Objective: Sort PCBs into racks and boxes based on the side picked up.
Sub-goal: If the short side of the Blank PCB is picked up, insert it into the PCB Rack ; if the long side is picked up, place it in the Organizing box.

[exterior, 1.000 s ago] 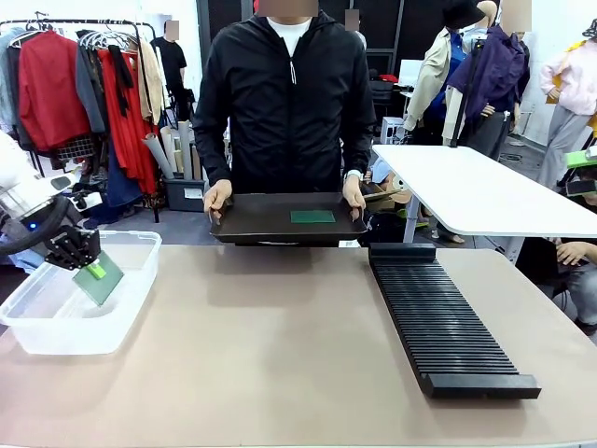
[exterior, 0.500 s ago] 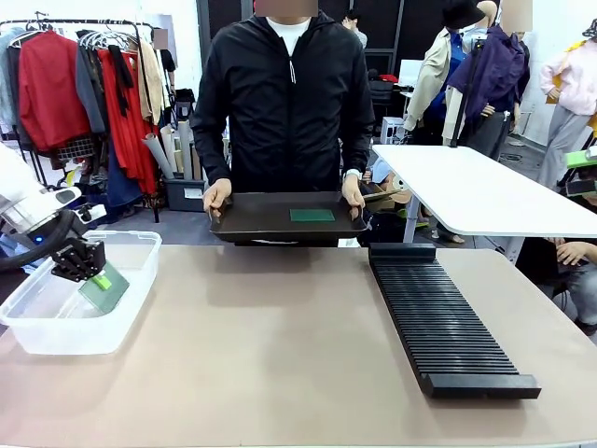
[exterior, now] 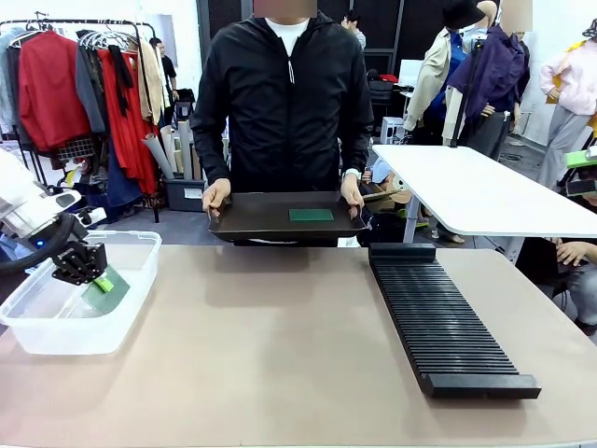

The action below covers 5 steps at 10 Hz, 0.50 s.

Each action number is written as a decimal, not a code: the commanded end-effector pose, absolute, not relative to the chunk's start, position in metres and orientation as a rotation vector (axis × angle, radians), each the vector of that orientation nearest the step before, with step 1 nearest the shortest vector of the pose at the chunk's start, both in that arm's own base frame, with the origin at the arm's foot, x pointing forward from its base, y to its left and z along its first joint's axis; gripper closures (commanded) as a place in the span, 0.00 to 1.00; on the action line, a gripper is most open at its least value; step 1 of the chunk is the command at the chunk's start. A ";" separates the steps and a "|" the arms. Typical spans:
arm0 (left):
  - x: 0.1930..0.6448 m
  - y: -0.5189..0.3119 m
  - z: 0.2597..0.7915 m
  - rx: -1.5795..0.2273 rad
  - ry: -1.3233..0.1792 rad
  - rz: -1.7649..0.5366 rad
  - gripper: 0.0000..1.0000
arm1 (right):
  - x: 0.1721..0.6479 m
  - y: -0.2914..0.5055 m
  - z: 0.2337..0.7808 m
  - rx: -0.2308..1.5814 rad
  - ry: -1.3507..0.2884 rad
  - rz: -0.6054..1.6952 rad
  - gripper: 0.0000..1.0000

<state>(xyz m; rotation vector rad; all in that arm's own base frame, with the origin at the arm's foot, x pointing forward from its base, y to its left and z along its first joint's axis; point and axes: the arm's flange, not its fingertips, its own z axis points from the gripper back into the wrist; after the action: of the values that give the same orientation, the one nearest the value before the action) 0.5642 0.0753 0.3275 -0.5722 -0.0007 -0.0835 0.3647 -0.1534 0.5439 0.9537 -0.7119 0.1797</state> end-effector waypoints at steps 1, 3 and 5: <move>0.561 0.074 0.338 -0.562 -0.032 -0.080 0.57 | 0.365 -0.152 0.546 0.962 -0.721 0.182 0.00; 0.560 0.077 0.350 -0.539 -0.037 -0.065 0.23 | 0.365 -0.152 0.546 0.962 -0.721 0.182 0.00; 0.560 0.081 0.357 -0.528 -0.037 -0.052 0.00 | 0.365 -0.152 0.546 0.962 -0.721 0.182 0.00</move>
<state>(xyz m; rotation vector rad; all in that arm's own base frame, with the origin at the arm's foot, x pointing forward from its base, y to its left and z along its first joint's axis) 0.5644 0.0788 0.3543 -0.5473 -0.0389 -0.0686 0.3647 -0.1534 0.5439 0.9537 -0.7119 0.1797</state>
